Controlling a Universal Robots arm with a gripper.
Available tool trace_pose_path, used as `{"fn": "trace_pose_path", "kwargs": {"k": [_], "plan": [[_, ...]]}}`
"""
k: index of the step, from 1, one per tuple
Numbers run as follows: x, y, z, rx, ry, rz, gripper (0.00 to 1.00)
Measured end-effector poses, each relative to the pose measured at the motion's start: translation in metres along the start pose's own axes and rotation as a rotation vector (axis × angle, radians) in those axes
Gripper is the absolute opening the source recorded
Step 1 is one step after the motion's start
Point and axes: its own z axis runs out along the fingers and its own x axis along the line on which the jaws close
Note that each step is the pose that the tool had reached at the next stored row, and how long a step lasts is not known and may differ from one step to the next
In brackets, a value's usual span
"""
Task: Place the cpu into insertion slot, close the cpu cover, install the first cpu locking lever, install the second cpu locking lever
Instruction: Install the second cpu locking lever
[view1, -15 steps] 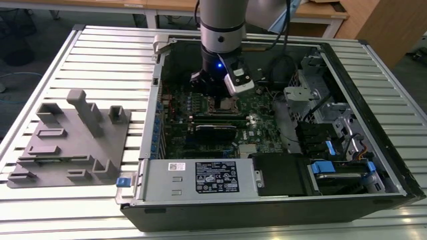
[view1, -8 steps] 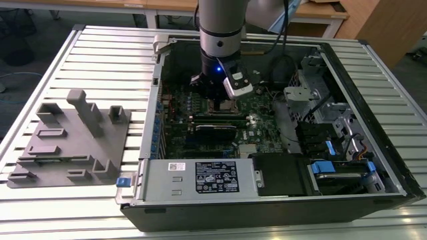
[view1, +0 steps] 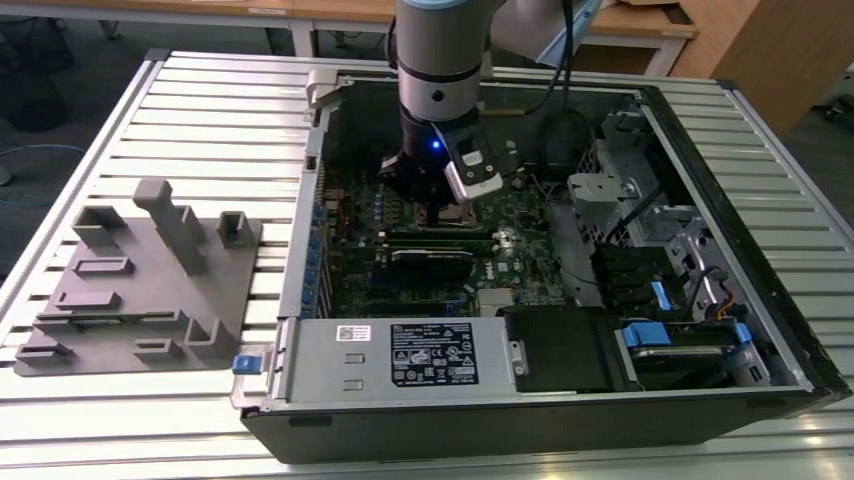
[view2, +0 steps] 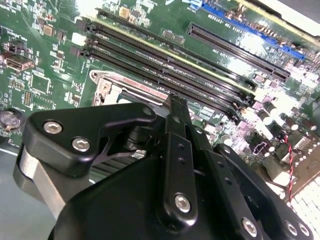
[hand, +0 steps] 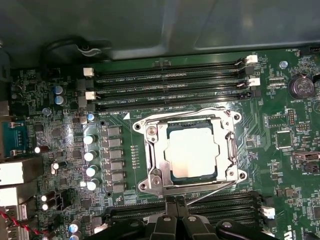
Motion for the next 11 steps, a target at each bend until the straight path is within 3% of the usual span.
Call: {"fn": "trace_pose_path", "kwargs": {"k": [11], "plan": [[0.0011,-0.0030,0.0001,-0.0002,-0.0010,0.000,0.10]]}}
